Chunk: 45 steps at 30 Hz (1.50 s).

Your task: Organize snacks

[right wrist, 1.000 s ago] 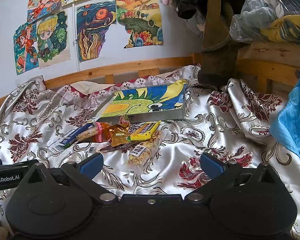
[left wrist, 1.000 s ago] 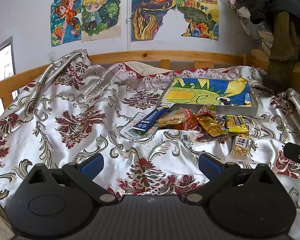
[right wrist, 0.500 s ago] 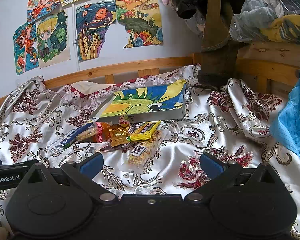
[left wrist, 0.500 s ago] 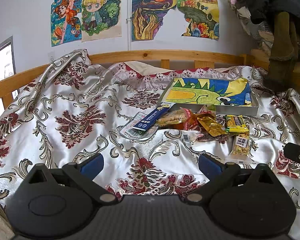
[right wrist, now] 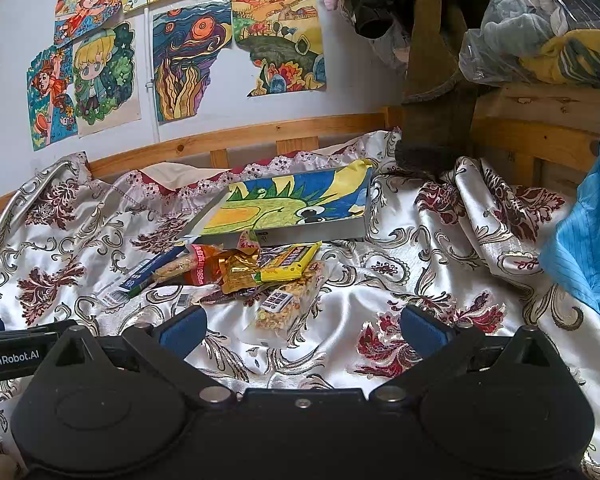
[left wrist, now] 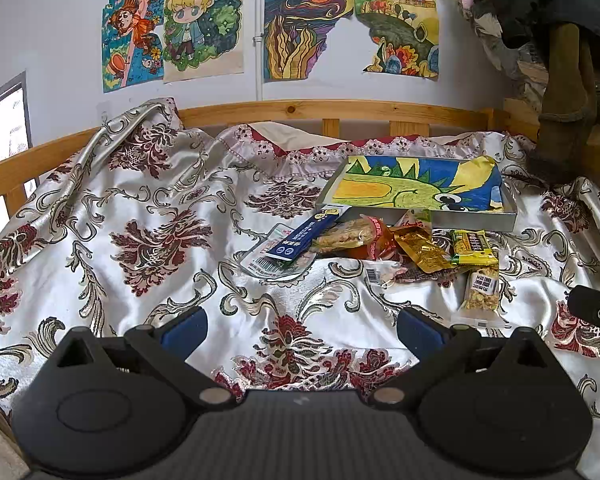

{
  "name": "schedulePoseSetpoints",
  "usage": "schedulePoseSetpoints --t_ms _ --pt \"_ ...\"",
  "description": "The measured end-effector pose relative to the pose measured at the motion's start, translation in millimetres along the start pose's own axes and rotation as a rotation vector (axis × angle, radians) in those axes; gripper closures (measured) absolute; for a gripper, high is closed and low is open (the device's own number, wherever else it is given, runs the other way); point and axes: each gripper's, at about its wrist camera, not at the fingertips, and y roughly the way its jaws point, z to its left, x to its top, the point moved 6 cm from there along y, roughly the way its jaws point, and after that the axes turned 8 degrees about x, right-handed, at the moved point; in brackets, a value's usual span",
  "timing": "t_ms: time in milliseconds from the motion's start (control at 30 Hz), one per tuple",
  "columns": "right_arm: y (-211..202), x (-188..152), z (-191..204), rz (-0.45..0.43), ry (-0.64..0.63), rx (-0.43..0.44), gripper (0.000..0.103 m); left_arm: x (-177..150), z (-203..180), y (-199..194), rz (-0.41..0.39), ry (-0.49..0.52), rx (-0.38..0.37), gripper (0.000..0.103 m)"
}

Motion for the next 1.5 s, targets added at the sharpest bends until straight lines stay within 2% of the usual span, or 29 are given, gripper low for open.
schedulePoseSetpoints --t_ms 567,933,1500 --pt "-0.4 0.1 0.3 0.000 0.001 0.000 0.001 1.4 -0.9 0.0 0.002 0.000 -0.001 0.000" --pt "2.4 -1.0 -0.4 0.002 0.000 0.002 0.001 -9.0 5.2 7.6 0.024 0.004 0.005 0.000" --pt "16.6 4.3 4.8 0.026 -0.027 0.001 0.001 5.5 2.8 26.3 0.067 -0.005 -0.010 0.000"
